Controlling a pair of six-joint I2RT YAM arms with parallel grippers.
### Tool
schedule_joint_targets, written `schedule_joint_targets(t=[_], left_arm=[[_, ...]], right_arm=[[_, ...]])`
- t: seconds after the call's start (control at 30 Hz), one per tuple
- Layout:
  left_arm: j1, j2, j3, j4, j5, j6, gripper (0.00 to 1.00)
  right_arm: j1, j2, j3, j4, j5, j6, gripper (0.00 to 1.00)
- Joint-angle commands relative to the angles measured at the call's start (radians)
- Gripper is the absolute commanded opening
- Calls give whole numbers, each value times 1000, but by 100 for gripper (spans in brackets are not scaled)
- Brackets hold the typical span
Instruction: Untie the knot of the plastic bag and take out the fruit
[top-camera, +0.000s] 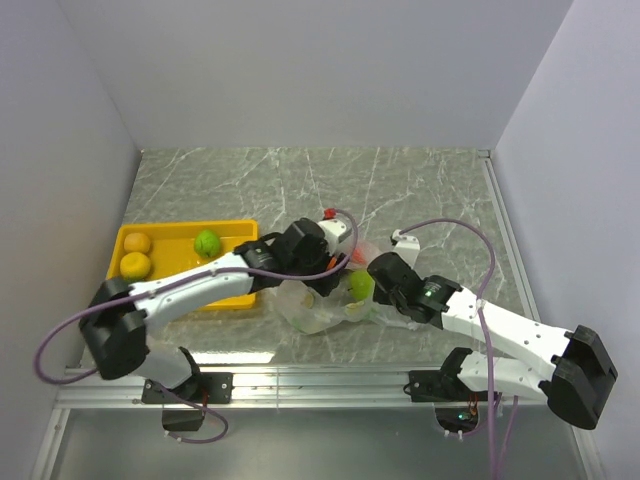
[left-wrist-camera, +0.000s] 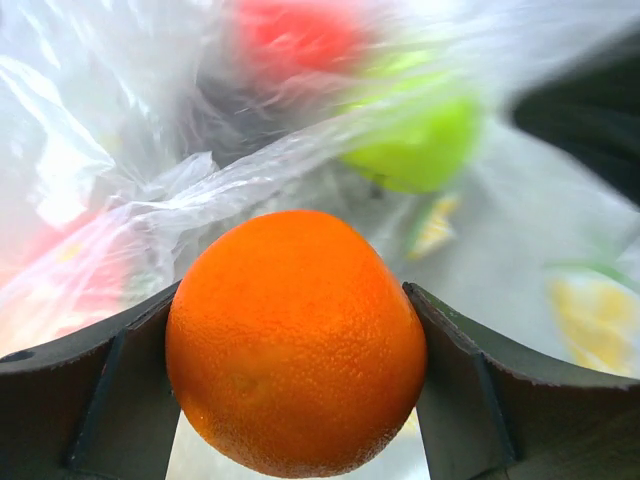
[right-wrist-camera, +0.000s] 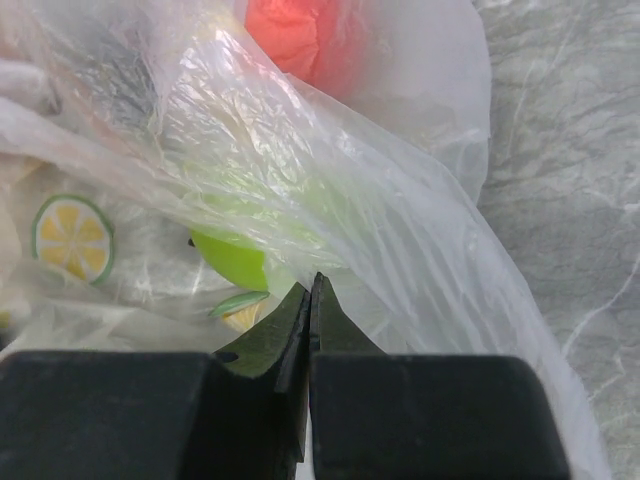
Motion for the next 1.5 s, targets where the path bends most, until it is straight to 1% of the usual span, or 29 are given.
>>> schedule_joint_targets(t=[0.0,0.07,0.13,0.17,0.2,0.23,0.27,0.3,0.33,0.37,0.4,0.43,0.47,0.53,0.57,0.63,0.67,0.7,0.77,0.8,0.83,0.93,0.97,1.07,1.23,1.33,1.4,1.43,1.47], left_arm=[[7,-109,-4,-31,122,-23,33],[24,-173,-4,-37,191,-37,31],[69,-221,-11,-7,205,-88,29],[89,-270,-11,5,196,-111,29],[136,-293,-11,19,181,-158,30],[162,-316,-10,24,155,-183,31],[217,-360,-8,27,80,-210,31],[245,-377,-4,13,52,-259,31],[274,-393,-1,3,-10,-281,31],[332,-417,-4,-10,-49,-299,31],[363,-425,-13,-25,-139,-342,31],[397,-426,-17,-66,-170,-368,30],[475,-431,-28,-89,-189,-391,30],[556,-431,-79,-120,-207,-456,30],[642,-433,-102,-139,-200,-474,30],[716,-437,-177,-137,-155,-505,32],[769,-445,-204,-110,-137,-505,34],[790,-448,-256,-96,-115,-510,42],[833,-443,-298,-71,-106,-517,50],[845,-437,-329,-68,-103,-524,56],[854,-434,-338,-67,-100,-524,59],[863,-423,-364,-44,-94,-514,78],[863,-425,-364,-41,-86,-510,88],[862,-437,-338,-65,-60,-499,97],[830,-498,-294,-105,-29,-493,99],[758,-531,-243,-134,-37,-493,99],[651,-555,-200,-142,-67,-497,98],[606,-571,-186,-134,-74,-494,96],[512,-575,-162,-113,-83,-494,92]], right_arm=[[-19,-3,-2,0,50,14,0],[-23,-5,-5,0,49,16,0],[-26,-8,-13,2,47,20,0],[-24,-10,-16,3,41,23,0],[-24,-13,-20,6,38,27,0],[-23,-13,-22,8,37,28,0],[-24,-16,-25,8,37,31,0],[-26,-20,-28,8,35,31,0],[-26,-22,-30,8,34,33,0],[-24,-22,-33,8,34,34,0],[-26,-23,-36,11,32,34,0],[-24,-26,-39,11,31,34,0],[-24,-25,-39,12,29,34,0],[-24,-26,-42,9,26,36,0],[-24,-26,-43,11,27,36,0],[-26,-33,-42,11,27,30,0],[-26,-36,-42,11,29,27,0],[-24,-40,-42,11,31,22,0],[-24,-43,-45,14,32,16,0],[-26,-40,-50,20,31,10,0],[-24,-39,-51,23,29,5,0],[-23,-28,-59,25,27,2,0],[-23,-26,-62,26,26,1,0],[-24,-29,-62,28,30,-7,0],[-24,-17,-53,15,55,-10,0],[-24,-10,-60,17,55,-3,0],[-24,-8,-66,17,57,5,0],[-24,-10,-68,19,61,11,0],[-26,-19,-73,19,61,17,0]])
